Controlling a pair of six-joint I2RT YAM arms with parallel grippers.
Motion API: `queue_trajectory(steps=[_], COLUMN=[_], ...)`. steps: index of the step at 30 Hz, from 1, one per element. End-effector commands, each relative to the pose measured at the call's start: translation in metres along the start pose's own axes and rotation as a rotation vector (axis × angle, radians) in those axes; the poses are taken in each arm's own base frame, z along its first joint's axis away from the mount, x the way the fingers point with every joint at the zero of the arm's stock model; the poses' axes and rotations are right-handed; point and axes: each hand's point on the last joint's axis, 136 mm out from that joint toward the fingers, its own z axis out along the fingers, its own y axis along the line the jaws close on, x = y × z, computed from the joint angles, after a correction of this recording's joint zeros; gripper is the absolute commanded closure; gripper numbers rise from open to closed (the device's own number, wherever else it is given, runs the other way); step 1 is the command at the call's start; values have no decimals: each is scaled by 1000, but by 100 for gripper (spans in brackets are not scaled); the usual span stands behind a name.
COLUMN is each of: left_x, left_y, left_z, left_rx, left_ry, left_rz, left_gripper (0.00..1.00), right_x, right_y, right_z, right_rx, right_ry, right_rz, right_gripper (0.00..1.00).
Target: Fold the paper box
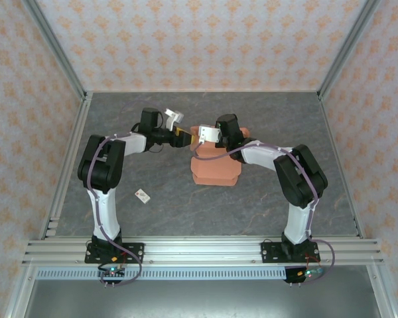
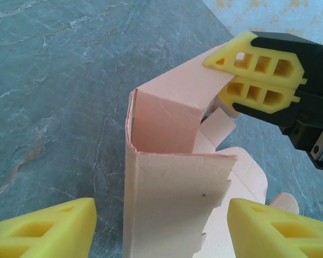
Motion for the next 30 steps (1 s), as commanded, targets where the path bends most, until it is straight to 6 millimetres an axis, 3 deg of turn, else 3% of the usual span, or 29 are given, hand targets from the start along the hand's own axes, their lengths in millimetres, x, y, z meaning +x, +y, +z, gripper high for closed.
queue_trajectory(steps=[1, 13, 21, 30], left_x=[0, 10, 12, 8], left_y=[-14, -20, -29, -7], left_z=[6, 16, 15, 23], left_rx=[63, 93, 122, -14], left_ry=[35, 105, 88, 87], left_rz=[23, 7, 25, -25], left_gripper=[30, 27, 34, 42], right_x=[-6, -6, -6, -9], right_y=[-17, -19, -22, -24], right_z=[-8, -7, -7, -11], right_rx=[31, 36, 39, 44], right_ry=[2, 10, 15, 2], right_rz=[26, 28, 28, 43], right_gripper=[100, 100, 100, 100])
